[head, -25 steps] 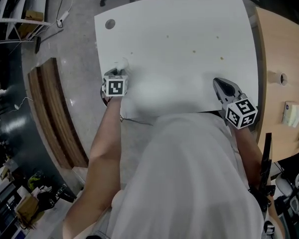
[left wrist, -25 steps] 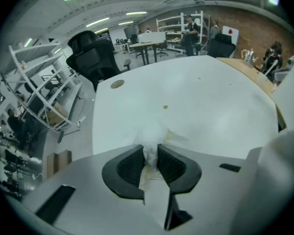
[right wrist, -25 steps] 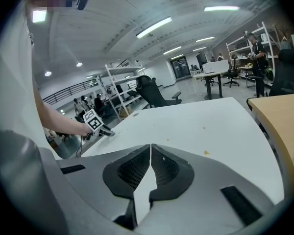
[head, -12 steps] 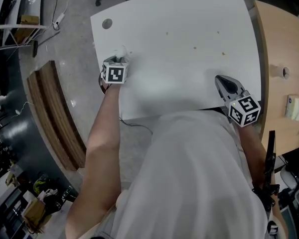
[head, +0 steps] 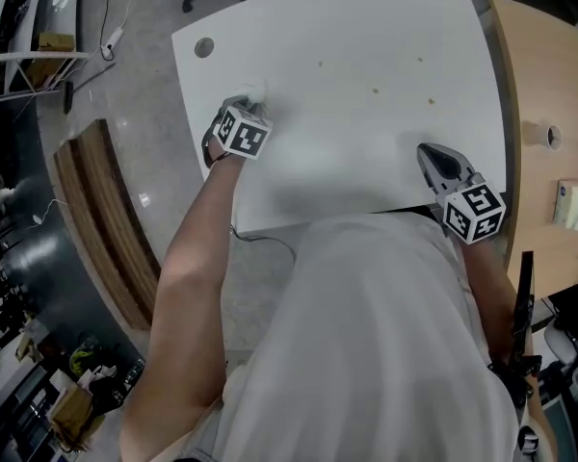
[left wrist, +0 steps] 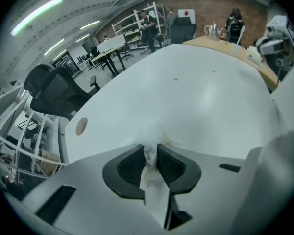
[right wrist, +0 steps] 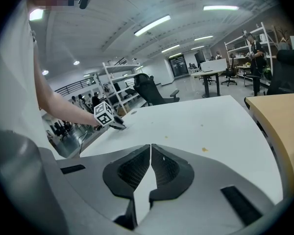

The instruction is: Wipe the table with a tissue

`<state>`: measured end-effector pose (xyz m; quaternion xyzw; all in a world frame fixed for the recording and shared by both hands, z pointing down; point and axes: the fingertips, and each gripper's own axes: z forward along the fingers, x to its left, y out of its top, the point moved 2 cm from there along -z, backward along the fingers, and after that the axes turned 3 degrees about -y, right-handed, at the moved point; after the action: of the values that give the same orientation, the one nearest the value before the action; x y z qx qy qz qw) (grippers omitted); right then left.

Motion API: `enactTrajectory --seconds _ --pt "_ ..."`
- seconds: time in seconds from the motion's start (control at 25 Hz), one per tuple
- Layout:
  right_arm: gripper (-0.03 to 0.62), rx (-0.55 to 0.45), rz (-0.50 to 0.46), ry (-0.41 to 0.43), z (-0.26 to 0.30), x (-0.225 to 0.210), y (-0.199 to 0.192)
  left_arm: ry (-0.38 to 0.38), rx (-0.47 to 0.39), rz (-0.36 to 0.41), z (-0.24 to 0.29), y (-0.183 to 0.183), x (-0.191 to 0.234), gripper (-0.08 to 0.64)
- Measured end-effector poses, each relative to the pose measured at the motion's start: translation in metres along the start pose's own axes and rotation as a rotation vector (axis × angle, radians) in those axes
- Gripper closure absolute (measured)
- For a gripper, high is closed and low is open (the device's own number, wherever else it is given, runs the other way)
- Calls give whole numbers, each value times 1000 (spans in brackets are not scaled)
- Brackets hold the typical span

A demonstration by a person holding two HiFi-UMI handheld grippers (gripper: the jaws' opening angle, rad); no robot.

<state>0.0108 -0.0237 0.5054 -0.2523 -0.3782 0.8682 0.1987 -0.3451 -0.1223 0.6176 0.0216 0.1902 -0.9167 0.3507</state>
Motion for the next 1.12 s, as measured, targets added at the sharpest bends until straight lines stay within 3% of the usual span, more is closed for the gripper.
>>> enactTrajectory --seconds 0.2,0.44,0.6,0.64,0.76,0.96,1.12 --pt "574 -5 -8 13 2 3 2 -93 -16 24 -5 7 -38 496" --pt "574 0 -11 16 2 3 1 -238 -64 -108 -12 11 -73 495" --pt "574 -1 -12 20 3 4 4 -378 -44 -183 -17 0 -84 495" --pt "574 -1 -13 20 3 4 4 -378 -37 -167 -18 -4 -82 495" --pt "574 -2 -16 18 3 3 6 -268 -24 -127 -16 -19 -49 495" --pt "574 3 -13 13 0 1 1 -228 -30 -245 -1 -23 -1 494" --pt "574 6 -8 12 -1 1 -4 -175 -34 -239 9 -5 16 494"
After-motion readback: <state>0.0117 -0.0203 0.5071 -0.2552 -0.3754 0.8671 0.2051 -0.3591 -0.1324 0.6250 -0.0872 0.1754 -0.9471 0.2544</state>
